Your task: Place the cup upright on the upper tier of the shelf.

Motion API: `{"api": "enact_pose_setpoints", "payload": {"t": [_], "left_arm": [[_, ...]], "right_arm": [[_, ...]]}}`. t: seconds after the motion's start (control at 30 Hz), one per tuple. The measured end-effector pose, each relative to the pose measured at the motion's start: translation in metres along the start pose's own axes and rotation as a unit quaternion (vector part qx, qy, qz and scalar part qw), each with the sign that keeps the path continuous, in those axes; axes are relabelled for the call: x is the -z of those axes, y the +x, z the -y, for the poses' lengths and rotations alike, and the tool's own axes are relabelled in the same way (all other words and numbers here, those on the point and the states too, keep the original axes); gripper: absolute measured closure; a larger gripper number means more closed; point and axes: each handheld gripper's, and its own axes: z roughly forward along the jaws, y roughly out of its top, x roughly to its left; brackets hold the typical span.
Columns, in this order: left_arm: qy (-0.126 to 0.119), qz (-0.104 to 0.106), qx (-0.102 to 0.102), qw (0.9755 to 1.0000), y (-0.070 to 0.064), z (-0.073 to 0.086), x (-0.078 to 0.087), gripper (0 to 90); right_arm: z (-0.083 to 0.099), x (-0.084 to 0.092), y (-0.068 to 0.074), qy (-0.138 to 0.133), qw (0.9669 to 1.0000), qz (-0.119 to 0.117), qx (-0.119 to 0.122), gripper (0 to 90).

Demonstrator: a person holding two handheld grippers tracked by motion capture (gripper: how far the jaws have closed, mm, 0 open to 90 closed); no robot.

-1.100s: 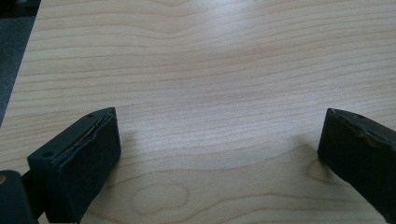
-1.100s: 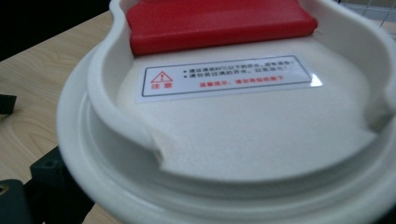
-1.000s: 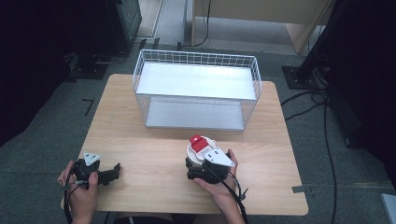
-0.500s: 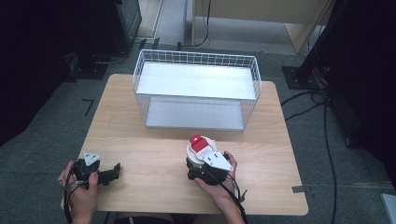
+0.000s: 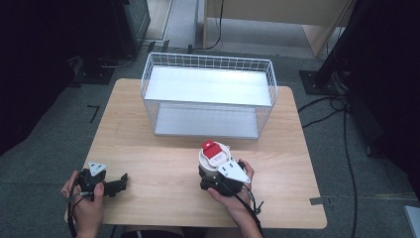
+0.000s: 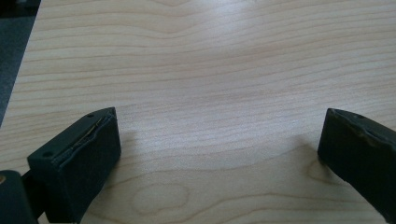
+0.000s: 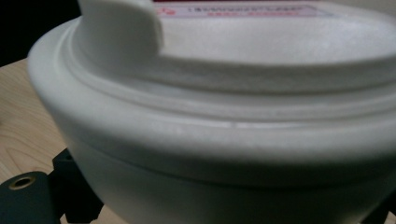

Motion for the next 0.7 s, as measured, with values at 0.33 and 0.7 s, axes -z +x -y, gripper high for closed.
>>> {"api": "enact_pose_setpoints", "payload": {"t": [0.33, 0.7], "left_arm": [[0.0, 0.0, 0.0, 1.0, 0.0, 0.0, 0.0, 0.0], [-0.001, -0.001, 0.0, 1.0, 0.0, 0.0, 0.0, 0.0]], "right_arm": [[-0.028, 0.007, -0.002, -0.029, 0.9996, -0.004, 0.003, 8.4], [-0.056, 0.012, -0.007, -0.053, 0.9986, -0.002, 0.001, 8.3]]}}
